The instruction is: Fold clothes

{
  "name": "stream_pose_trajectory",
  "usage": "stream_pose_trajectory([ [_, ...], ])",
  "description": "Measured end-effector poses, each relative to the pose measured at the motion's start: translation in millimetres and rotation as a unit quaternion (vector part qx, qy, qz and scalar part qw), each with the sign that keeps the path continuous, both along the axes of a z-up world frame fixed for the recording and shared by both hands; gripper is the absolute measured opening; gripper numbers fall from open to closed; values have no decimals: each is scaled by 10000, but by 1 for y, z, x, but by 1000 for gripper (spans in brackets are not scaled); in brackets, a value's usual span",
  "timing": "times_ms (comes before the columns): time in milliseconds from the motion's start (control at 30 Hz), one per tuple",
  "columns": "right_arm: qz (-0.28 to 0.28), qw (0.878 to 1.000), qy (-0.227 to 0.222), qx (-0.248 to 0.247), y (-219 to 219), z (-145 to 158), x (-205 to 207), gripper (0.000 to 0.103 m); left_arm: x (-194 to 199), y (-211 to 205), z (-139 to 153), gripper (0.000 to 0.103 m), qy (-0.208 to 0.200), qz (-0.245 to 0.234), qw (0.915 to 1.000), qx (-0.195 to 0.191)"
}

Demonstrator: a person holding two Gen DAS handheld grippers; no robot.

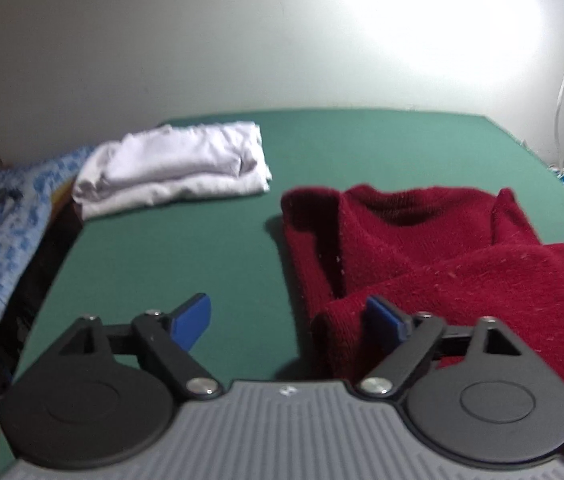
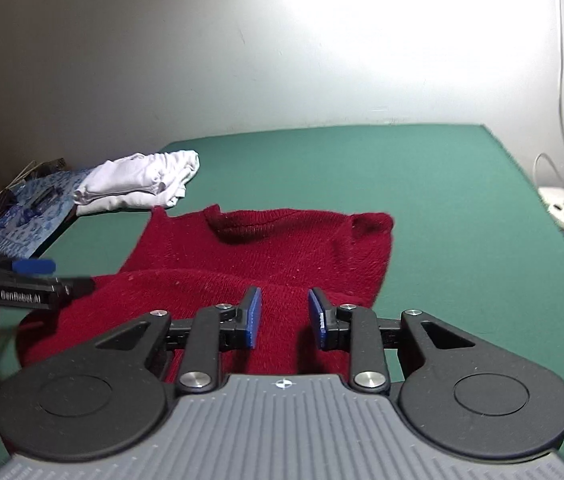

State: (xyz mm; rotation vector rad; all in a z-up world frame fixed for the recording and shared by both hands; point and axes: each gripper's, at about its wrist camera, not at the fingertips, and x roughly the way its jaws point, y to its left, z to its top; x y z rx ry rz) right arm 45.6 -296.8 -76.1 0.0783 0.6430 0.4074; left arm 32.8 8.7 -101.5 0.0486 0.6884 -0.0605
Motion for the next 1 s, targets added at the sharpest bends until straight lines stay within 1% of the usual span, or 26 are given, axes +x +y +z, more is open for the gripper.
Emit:
stream_pose_trajectory([
  [67,234,9994,229,106,-4,2,-16,27,-13,1,12,84,-97,-211,9993,-287],
  [100,354,9987,362,20,-2,-1,-23,27,-19,1,16,84,-114,-329,9983,-462],
  [167,565,9959,612,-363,6,-14,-35,27,-27,-8,16,86,59,-655,9948,-782],
  [200,547,9941,794,-496,6,-22,-38,26,-29,-17,10,90,163,-792,9942,-714],
  [233,440,9921,1017,-587,4,-32,-40,27,-31,-25,4,91,269,-925,9933,-645],
  [267,303,9926,1076,-468,-1,-38,-43,27,-32,-32,-7,90,425,-976,9929,-524],
  [333,165,9935,1093,-271,-7,-39,-45,27,-32,-36,-29,91,899,-1003,9891,-603],
  [367,171,9935,1081,-315,-5,-38,-45,27,-32,-38,-40,90,1130,-1014,9863,-643],
  [400,221,9934,1036,-430,-2,-36,-45,27,-35,-38,-45,90,1217,-1007,9850,-698],
  [467,331,9929,939,-658,5,-31,-46,27,-43,-40,-38,87,1105,-1181,9847,-643],
  [500,314,9936,855,-668,5,-28,-46,27,-47,-40,-33,86,1050,-1248,9847,-606],
  [567,115,9963,695,-501,-1,-20,-47,29,-52,-35,-27,86,1012,-1312,9835,-729],
  [600,-57,9969,685,-373,-7,-18,-44,36,-55,-32,-24,87,993,-1343,9828,-791],
  [633,-153,9968,746,-225,-12,-18,-42,39,-58,-30,-21,88,977,-1373,9820,-856],
  [667,-193,9961,858,-63,-17,-20,-39,42,-57,-25,-23,88,1043,-1354,9803,-994],
  [700,-166,9948,1007,58,-19,-23,-36,42,-56,-22,-25,87,1100,-1307,9793,-1086],
  [733,-91,9928,1184,148,-20,-27,-34,43,-54,-19,-27,84,1154,-1260,9783,-1175],
  [767,-56,9918,1265,160,-20,-31,-35,46,-53,-18,-28,78,1148,-1227,9788,-1174],
  [833,-65,9912,1312,152,-19,-37,-37,47,-52,-17,-30,69,1135,-1169,9793,-1200],
  [867,-94,9903,1363,247,-19,-39,-38,41,-52,-16,-30,63,1128,-1144,9794,-1227],
  [900,-123,9893,1415,342,-20,-41,-38,29,-52,-14,-28,58,1097,-1148,9790,-1276],
  [933,-85,9882,1460,466,-22,-40,-38,25,-53,-12,-22,50,1028,-1170,9793,-1291],
  [967,0,9868,1501,611,-24,-36,-36,15,-57,-10,-16,46,947,-1218,9798,-1275],
  [1000,102,9855,1547,690,-27,-33,-36,12,-60,-7,-11,45,870,-1267,9800,-1261],
])
